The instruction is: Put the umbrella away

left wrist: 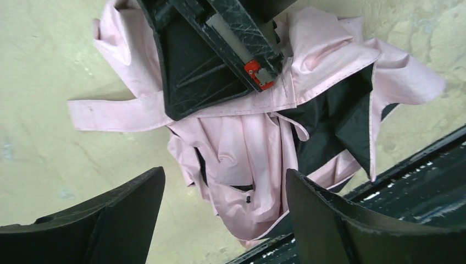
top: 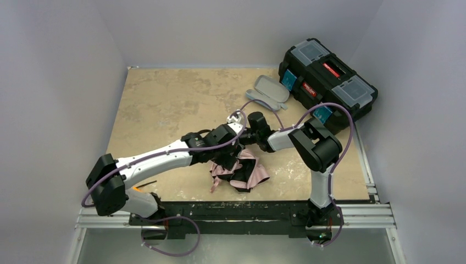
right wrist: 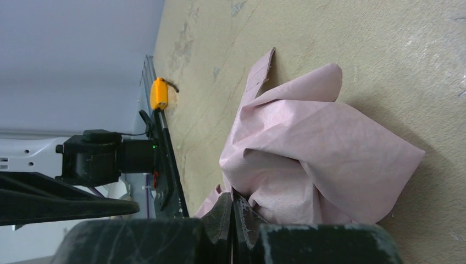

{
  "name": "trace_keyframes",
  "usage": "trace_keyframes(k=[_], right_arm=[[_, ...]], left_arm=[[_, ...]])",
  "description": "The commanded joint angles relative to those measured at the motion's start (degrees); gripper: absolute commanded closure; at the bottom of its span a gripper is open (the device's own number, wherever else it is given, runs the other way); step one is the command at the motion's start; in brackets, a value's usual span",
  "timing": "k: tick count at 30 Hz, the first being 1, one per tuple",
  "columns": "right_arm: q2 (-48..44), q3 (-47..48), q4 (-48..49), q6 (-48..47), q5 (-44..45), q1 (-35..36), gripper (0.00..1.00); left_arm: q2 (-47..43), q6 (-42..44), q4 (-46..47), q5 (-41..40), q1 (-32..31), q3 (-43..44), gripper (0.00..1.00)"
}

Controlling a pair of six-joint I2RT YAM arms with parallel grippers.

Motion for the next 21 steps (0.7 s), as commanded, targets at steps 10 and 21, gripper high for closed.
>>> trace_keyframes(k=[10,21], right_arm=[[2.41,-0.69,-6.89,-3.97,4.31,0.30,1.00],[2.08,0.10,-8.45,-4.29,4.56,0.35,1.00]], left_arm=[[3.06,-8.29,16.16,13.18,6.29,-13.22,0.19],[10.85,-7.47,24.23,12.93,8.38,-17.68,0.23]])
